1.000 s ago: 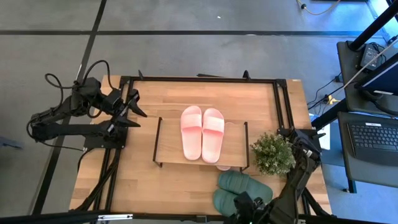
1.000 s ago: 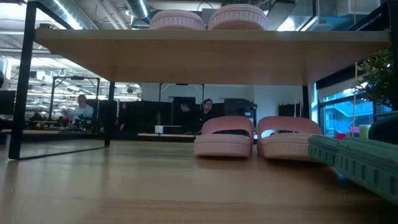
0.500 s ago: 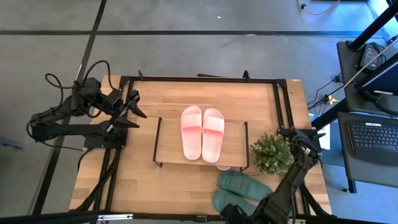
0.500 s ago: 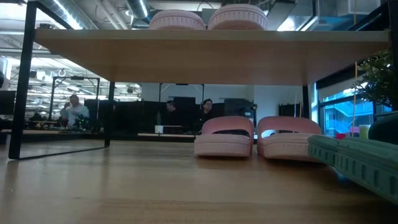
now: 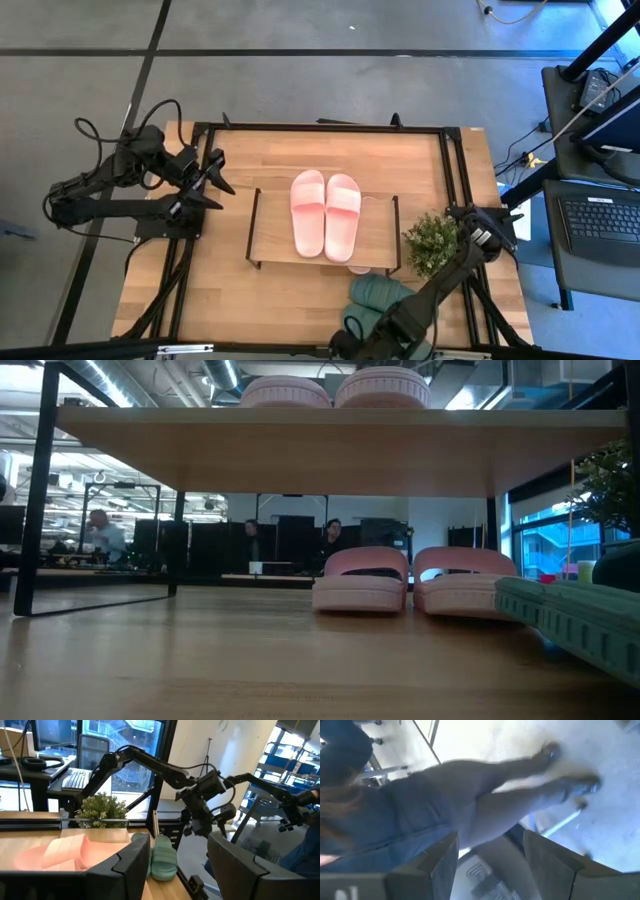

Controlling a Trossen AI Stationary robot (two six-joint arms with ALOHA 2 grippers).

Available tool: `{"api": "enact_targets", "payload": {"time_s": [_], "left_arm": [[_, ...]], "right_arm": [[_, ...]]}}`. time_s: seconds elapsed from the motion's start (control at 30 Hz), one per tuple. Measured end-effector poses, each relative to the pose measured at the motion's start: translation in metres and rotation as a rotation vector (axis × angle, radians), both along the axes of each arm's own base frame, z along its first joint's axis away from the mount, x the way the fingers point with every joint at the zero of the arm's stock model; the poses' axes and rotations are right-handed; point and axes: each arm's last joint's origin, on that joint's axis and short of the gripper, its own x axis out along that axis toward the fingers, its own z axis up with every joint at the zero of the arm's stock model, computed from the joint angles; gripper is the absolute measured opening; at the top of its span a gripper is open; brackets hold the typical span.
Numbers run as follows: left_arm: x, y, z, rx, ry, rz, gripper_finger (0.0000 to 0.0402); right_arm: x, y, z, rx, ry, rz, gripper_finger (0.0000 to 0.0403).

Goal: Pick and place slides into the shelf
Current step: Put the green slipper under the shelf

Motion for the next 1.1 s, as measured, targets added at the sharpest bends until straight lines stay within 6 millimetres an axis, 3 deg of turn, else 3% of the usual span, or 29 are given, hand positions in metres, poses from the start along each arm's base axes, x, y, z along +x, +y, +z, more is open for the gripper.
{"api": "enact_targets", "payload": {"time_s": [0.17,0.47,0.73,0.87,1.1], "left_arm": [[0.000,0.000,0.000,0.000,-0.001,0.001,0.0190],[0.000,0.000,0.000,0.001,-0.002,0.017,0.0190],[0.000,0.001,-0.001,0.000,0.006,0.036,0.0190],[0.000,0.001,-0.001,0.000,0.005,0.036,0.0190],[0.001,0.002,-0.001,0.006,0.003,0.057,0.0190]], "right_arm": [[-0.010,-0.011,-0.002,-0.028,-0.021,-0.029,0.0222],[-0.061,-0.051,0.015,-0.095,-0.064,-0.170,0.0222],[-0.107,-0.072,-0.010,-0.035,0.154,-0.302,0.0222],[-0.126,-0.077,-0.024,-0.103,0.159,-0.395,0.0222],[-0.141,-0.093,-0.048,-0.240,0.235,-0.524,0.0222]]}}
